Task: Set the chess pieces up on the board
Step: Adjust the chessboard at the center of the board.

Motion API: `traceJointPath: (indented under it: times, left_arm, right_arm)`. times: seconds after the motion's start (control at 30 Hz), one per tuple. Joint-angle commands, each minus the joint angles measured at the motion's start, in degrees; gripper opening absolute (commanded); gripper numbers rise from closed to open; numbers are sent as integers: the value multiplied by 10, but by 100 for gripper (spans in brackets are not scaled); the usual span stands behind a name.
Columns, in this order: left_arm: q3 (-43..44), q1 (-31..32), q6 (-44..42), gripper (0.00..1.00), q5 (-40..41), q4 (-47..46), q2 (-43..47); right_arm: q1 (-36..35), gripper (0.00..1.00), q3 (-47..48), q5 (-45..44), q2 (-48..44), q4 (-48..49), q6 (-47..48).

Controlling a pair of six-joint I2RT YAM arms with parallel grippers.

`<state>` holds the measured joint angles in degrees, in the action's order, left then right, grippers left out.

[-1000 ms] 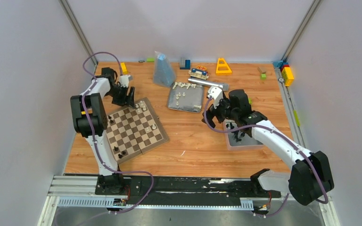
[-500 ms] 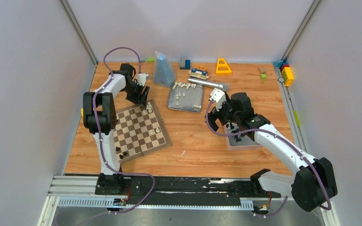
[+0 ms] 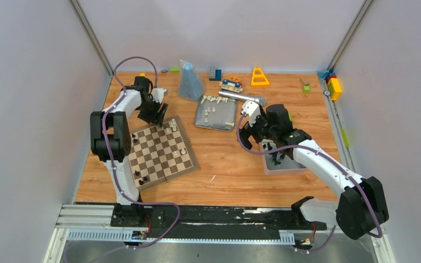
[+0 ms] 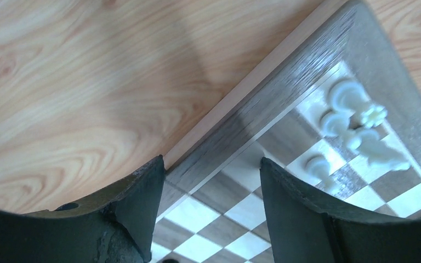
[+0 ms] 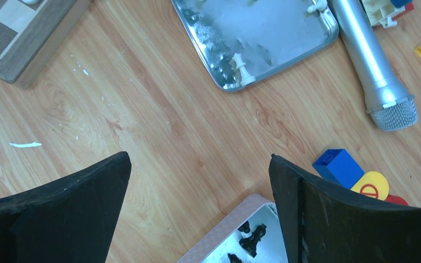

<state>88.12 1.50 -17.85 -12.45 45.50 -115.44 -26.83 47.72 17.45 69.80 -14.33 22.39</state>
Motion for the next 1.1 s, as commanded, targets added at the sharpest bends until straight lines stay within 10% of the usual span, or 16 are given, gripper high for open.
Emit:
traceJointPath:
  times: [0.0, 0.53, 1.07]
  left_arm:
    - [-32, -21, -11, 73, 38, 2, 71]
    - [-136, -230, 32, 97, -29, 51, 287]
    - [-274, -389, -102, 80, 8, 112, 339]
  right_arm:
    - [-1, 100, 54, 29, 25, 6, 8]
    - [-92, 96, 367, 72, 374, -10, -51]
    - [-134, 71, 424, 124, 491, -19, -46]
